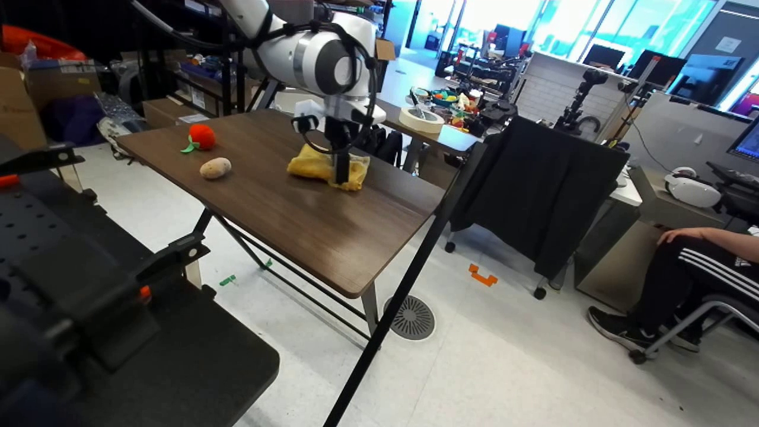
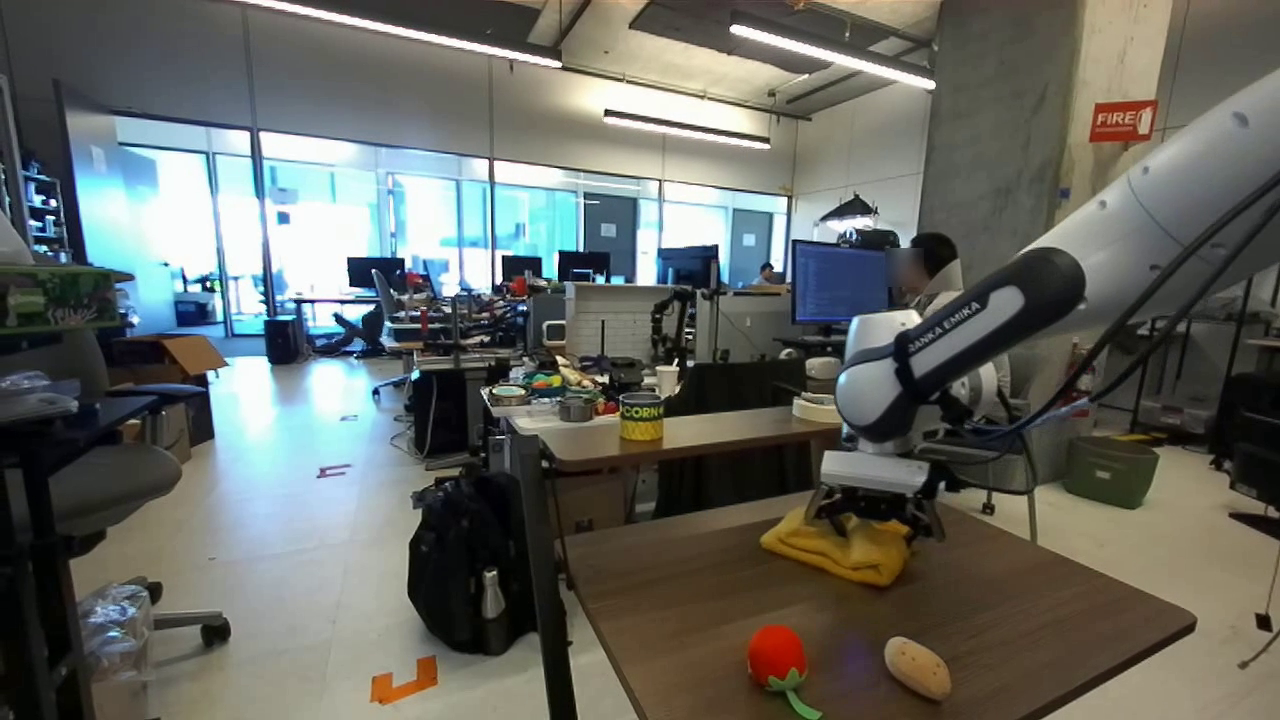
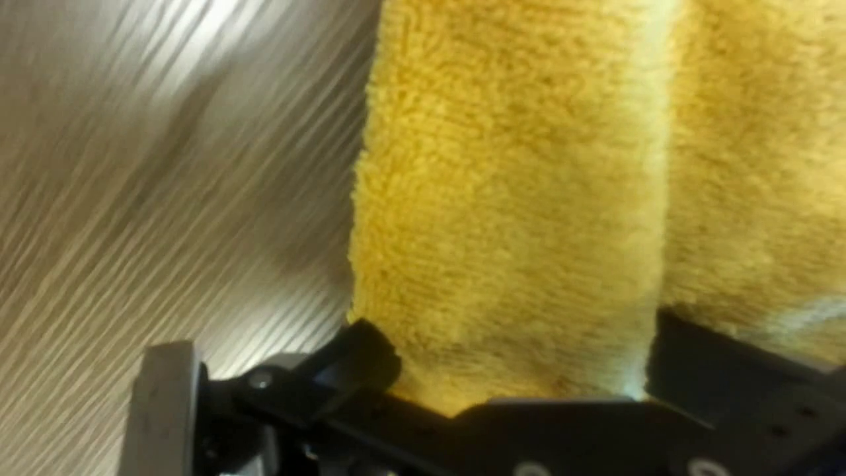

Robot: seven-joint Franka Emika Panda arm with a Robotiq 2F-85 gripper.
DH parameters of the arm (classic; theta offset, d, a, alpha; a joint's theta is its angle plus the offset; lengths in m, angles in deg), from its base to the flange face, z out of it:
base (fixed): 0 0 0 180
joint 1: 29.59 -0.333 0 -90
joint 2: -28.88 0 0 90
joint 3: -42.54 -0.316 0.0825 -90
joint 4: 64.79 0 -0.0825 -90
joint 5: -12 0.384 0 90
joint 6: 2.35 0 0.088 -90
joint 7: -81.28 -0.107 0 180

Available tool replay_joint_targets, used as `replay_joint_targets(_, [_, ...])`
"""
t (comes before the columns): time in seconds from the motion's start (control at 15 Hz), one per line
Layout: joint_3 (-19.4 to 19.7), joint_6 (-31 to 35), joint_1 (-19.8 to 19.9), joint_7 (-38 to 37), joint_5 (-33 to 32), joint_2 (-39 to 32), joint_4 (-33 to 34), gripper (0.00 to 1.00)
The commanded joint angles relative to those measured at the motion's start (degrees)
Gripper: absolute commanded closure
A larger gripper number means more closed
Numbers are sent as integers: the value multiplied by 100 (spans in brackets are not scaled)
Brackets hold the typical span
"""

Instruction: Use the yellow towel to wipe the table

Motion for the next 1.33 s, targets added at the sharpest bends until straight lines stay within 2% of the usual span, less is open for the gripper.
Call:
replay_joint_targets(0.0, [-429, -186, -416, 518, 11, 585, -859, 0])
replay_joint_targets(0.2, [-640, -244, -567, 1089, -57, 903, -1332, 0])
replay_joint_targets(0.4, [-467, -84, -516, 1285, -140, 1007, -1471, 0])
replay_joint_targets(0.8, [409, -129, 247, 935, -29, 732, -888, 0])
replay_joint_targets(0.93, [541, -243, 520, 922, -36, 604, -715, 0])
replay_joint_targets(1.07, [558, -277, 649, 962, -62, 543, -714, 0])
replay_joint_targets(1.27, [348, -415, 550, 1248, -107, 683, -1044, 0])
